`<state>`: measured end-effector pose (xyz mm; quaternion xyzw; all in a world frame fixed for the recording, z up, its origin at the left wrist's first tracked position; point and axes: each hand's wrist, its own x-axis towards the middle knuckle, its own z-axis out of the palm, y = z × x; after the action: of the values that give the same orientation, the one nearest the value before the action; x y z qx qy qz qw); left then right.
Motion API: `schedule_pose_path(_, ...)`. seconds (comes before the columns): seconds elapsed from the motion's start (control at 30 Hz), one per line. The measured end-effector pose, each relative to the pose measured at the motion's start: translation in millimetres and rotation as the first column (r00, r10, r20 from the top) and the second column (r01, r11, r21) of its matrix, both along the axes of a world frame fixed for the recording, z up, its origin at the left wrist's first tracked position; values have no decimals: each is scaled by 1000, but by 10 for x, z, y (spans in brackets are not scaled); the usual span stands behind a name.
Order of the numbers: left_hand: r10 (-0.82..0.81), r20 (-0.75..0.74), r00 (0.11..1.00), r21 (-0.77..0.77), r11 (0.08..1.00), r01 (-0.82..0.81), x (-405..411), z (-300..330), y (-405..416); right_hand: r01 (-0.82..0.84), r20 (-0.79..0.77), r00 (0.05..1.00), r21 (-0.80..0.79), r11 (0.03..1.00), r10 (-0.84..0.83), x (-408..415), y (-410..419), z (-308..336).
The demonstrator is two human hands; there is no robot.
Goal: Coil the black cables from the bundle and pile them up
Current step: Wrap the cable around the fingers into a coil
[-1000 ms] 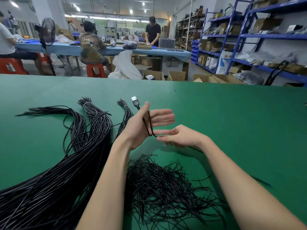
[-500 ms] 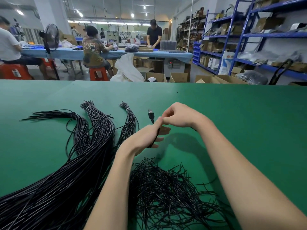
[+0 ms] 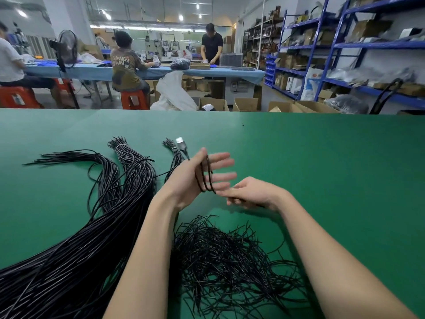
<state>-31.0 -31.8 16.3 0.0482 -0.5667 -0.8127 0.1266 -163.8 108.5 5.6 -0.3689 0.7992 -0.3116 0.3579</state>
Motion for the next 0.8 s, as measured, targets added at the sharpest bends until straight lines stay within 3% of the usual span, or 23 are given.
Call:
schedule_pose_path(0.07, -116, 108, 987, -106, 986, 128, 2, -23, 34, -74, -234, 967, 111, 991, 98, -106, -29, 188)
schedule_pose_path(0.1, -156, 163, 974, -151, 972, 181, -7, -34, 61, -90, -266, 956, 125, 988, 121, -149, -51, 287)
schedule_pose_path(0.2, -173, 313, 934, -260, 930, 259, -40, -76, 137, -121, -197, 971, 74, 990, 133, -200, -131, 556)
schedule_pose_path(0.27, -89, 367, 926, -318, 923, 215, -71, -115, 178, -110, -205, 972, 31, 993, 114, -188, -180, 697)
schedule_pose_path(0.37, 108, 297, 949, -304, 953, -13, -121, -141, 170, -38, -298, 955, -88, 995, 10, -87, -202, 767)
schedule_pose_path(0.47, 230, 198, 953, -259, 950, -176, -132, -125, 122, 137, -127, 974, -330, 934, -187, 60, -152, 624)
schedule_pose_path(0.53, 254, 154, 955, -166, 959, -228, -138, -111, 113, 231, -23, 965, -407, 884, -262, 163, -87, 470)
schedule_pose_path(0.6, 273, 134, 953, -111, 960, -259, -147, -99, 111, 271, -21, 951, -423, 864, -309, 240, -26, 309)
schedule_pose_path(0.8, 292, 113, 950, -110, 954, -280, -152, -129, 162, 348, 6, 921, -460, 817, -389, 336, 22, -18)
